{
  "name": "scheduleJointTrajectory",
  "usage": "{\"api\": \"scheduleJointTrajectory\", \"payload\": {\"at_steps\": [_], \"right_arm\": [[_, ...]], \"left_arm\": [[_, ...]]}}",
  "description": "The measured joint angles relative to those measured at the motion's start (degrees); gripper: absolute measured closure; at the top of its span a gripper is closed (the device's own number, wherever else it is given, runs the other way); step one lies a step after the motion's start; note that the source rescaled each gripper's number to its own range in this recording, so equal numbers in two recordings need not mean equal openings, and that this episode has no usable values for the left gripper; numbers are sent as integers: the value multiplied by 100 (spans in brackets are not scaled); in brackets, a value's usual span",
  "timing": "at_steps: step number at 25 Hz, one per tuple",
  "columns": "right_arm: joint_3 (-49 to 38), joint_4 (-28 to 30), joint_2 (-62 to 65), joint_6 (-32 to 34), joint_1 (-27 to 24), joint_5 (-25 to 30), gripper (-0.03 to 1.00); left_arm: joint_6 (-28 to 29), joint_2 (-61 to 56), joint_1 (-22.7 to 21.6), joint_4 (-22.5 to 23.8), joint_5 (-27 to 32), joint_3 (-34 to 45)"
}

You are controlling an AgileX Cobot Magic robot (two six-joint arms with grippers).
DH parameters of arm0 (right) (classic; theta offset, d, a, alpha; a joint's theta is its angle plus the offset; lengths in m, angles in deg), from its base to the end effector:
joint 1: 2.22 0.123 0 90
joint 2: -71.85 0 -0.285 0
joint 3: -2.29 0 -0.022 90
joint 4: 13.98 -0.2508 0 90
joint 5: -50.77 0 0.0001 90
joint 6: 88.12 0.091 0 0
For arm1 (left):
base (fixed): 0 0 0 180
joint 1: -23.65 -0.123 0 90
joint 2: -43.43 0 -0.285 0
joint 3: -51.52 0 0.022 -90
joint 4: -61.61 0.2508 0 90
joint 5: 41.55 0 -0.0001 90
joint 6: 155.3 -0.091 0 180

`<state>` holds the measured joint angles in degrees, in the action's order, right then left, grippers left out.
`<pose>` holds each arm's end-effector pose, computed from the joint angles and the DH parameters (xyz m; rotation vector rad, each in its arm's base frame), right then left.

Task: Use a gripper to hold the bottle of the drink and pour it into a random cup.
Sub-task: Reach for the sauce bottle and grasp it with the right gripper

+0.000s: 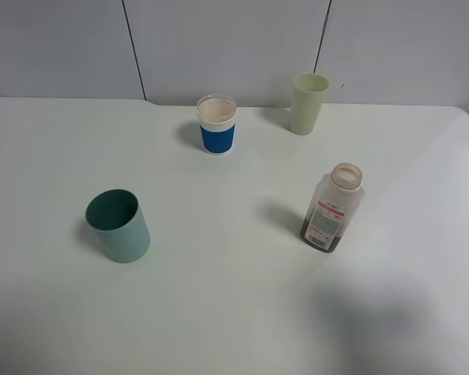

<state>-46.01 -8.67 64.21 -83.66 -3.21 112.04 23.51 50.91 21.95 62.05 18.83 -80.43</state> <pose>-0.0065 -0.0073 0.2782 0.1023 2.0404 -0.0731 -0.0065 0.0004 0.2803 -0.0094 2.0232 0.0411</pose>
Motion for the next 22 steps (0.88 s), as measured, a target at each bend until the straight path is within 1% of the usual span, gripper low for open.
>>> {"api": "scheduleJointTrajectory", "payload": {"at_steps": [22], "right_arm": [[0,0,0,0,0,0,-1]], "left_arm": [[0,0,0,0,0,0]]}}
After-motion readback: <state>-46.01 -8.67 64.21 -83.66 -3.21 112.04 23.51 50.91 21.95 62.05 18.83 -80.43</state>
